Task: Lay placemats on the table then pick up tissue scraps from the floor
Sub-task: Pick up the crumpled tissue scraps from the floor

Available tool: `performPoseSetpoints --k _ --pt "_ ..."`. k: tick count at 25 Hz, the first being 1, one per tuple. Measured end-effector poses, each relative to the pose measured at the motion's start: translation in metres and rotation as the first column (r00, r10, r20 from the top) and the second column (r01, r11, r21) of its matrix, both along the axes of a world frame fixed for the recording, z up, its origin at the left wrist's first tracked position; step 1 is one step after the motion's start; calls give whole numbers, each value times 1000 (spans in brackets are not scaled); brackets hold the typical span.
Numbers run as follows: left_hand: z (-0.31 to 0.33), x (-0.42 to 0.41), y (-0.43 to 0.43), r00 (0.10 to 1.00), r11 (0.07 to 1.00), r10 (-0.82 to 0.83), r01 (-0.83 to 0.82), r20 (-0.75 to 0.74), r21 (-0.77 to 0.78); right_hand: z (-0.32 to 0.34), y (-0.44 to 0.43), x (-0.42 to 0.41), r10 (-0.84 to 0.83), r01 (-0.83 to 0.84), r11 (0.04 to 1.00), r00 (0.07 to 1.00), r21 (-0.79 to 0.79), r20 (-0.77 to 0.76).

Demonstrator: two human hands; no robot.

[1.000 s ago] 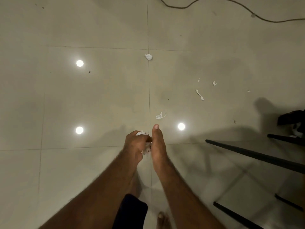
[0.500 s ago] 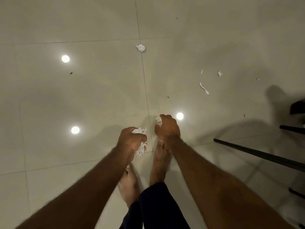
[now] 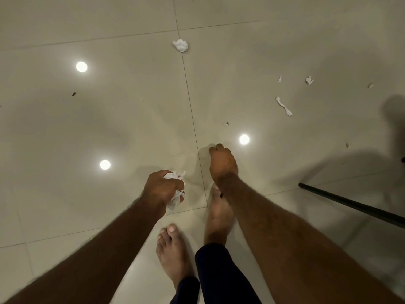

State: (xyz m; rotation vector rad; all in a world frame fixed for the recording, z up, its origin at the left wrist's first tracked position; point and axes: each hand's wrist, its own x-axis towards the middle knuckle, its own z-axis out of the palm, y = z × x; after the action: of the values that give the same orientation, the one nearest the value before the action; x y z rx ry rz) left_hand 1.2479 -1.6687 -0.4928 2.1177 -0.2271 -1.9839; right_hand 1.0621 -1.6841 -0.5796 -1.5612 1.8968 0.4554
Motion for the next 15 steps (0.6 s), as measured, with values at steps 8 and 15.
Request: performPoseSetpoints --k 8,15 --pt "-6 -41 -34 990 988 -136 138 35 -68 3 -9 -40 -142 169 971 977 -171 159" --pt "-13 -94 -63 995 995 -81 85 -62 57 3 -77 -198 -408 378 826 913 -418 19"
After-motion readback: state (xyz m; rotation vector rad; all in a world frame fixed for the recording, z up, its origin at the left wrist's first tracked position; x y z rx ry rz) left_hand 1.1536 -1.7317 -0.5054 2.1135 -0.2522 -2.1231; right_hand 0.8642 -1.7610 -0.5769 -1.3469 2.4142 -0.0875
